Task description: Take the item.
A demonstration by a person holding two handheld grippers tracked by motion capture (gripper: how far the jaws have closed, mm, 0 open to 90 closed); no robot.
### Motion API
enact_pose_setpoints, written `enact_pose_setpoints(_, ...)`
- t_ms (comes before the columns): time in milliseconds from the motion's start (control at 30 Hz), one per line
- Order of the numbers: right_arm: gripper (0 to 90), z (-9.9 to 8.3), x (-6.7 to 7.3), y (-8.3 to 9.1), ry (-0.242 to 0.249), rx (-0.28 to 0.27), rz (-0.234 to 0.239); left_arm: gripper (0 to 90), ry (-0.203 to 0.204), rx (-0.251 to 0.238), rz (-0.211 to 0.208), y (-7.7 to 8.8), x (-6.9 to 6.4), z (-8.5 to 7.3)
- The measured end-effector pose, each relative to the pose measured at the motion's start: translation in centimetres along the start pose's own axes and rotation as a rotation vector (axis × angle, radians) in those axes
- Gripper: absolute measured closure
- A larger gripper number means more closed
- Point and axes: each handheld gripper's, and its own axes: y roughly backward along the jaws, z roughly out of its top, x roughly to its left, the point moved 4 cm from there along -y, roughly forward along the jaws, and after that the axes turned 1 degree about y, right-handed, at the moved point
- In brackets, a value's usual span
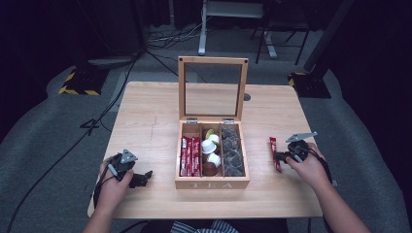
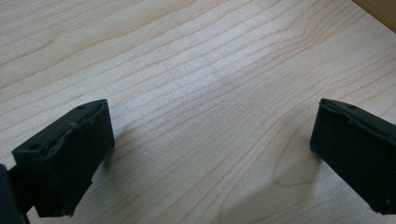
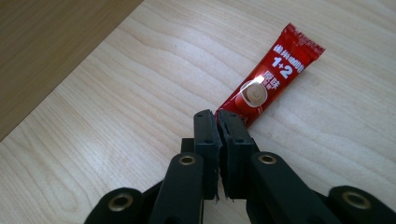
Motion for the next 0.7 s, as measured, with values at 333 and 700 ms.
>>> enact_pose_setpoints(333, 68.1, 0.0, -0.1, 0.1, -0.052, -0.03, 0.005, 0.0, 0.0, 0.0, 0.0, 0.0, 0.0, 0.0)
enact_pose_setpoints(700, 53.3, 1.9, 0.4, 2.5, -0.041, -0.204, -0.008, 0.0, -0.001, 0.0, 0.0, 0.0, 0.0, 0.0)
